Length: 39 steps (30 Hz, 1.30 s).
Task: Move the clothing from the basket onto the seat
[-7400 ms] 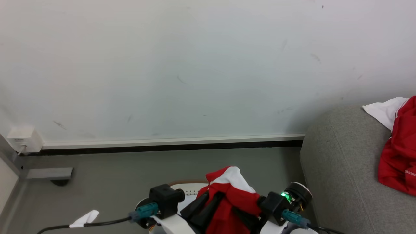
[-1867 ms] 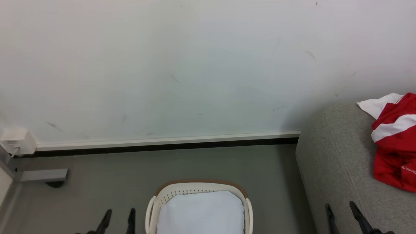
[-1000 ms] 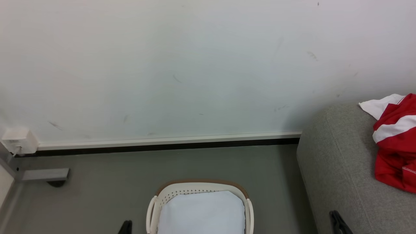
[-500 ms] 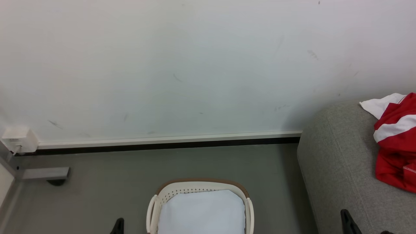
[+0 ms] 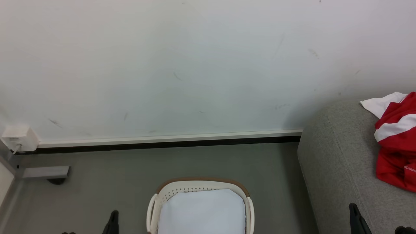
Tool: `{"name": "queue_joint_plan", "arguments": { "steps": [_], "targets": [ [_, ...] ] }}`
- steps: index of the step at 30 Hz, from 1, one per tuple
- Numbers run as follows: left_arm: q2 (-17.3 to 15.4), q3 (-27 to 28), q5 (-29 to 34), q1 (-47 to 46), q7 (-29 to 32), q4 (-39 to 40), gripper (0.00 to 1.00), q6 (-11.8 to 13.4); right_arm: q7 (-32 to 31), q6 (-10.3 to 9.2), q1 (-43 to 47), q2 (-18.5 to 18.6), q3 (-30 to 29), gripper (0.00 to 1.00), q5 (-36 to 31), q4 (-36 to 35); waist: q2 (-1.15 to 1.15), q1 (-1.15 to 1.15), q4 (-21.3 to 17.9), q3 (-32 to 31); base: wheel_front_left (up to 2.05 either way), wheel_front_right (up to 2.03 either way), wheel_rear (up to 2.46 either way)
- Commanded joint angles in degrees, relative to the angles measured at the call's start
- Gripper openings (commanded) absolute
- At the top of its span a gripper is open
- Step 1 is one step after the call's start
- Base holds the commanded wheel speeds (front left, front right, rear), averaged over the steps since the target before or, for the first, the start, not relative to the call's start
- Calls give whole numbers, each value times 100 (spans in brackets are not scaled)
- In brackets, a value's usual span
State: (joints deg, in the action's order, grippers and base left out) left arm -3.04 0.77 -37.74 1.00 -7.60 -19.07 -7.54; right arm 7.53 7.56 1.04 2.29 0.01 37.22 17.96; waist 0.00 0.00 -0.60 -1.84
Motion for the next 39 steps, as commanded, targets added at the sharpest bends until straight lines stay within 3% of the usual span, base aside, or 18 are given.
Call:
{"name": "queue_joint_plan", "arguments": {
  "steps": [1,39],
  "targets": [
    [-28,37,-227,-164,45,104,0,2,-49,-3,-196,56,-35,0,222,-112,0,0,1,2,0,0,0],
    [-13,316,-2813,-462,727,309,0,5,-718,-7,-485,78,-343,0,2843,-266,0,0,24,80,0,0,0]
  ]
}}
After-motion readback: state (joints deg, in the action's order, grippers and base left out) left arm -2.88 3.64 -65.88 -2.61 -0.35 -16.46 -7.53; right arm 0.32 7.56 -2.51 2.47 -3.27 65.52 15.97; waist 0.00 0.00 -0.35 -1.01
